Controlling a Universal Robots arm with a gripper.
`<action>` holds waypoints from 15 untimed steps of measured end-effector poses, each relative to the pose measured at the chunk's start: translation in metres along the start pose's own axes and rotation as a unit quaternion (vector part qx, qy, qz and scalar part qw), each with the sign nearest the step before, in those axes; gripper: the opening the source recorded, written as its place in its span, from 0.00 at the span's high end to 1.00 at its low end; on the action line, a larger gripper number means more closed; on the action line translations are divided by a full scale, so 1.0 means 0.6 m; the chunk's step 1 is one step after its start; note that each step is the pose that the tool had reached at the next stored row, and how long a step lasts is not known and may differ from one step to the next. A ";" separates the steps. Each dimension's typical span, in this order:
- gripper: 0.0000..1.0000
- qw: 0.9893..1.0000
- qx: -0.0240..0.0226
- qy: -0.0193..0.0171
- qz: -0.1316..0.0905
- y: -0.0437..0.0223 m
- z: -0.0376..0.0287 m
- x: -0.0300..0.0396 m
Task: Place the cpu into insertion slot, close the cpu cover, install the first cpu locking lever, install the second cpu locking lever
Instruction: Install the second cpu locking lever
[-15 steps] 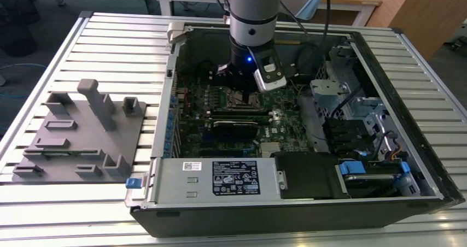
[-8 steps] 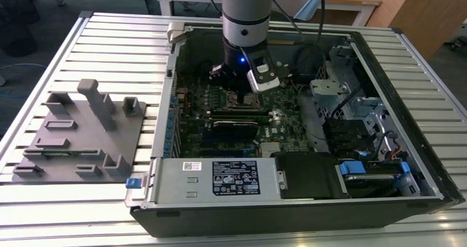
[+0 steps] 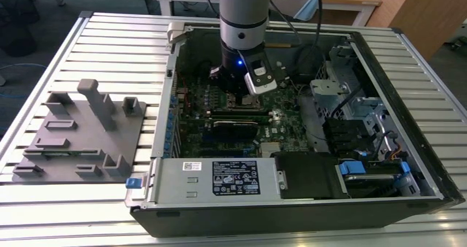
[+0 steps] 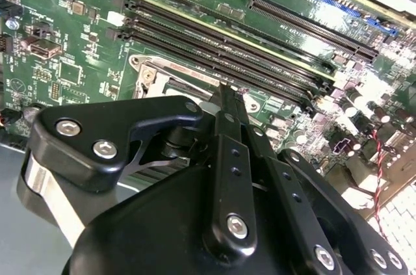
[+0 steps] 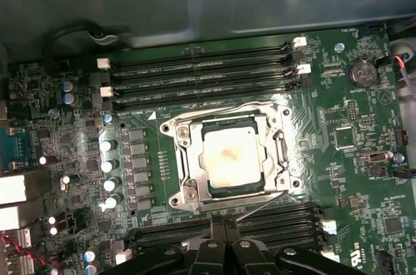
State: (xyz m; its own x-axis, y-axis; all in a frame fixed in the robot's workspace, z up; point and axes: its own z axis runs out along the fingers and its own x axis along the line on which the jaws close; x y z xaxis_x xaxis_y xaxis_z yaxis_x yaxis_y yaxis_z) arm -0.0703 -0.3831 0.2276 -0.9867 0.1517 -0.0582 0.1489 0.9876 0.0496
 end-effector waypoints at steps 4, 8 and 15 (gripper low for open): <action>0.90 1.000 0.000 0.000 0.000 -0.002 0.004 0.002; 0.90 1.000 0.000 0.000 0.000 -0.002 0.005 0.005; 0.90 1.000 0.000 0.000 0.000 -0.004 0.005 0.015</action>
State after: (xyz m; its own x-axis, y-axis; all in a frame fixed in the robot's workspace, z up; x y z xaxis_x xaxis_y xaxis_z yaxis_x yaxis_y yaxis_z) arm -0.0792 -0.3839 0.2242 -0.9867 0.1518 -0.0582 0.1490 0.9876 0.0499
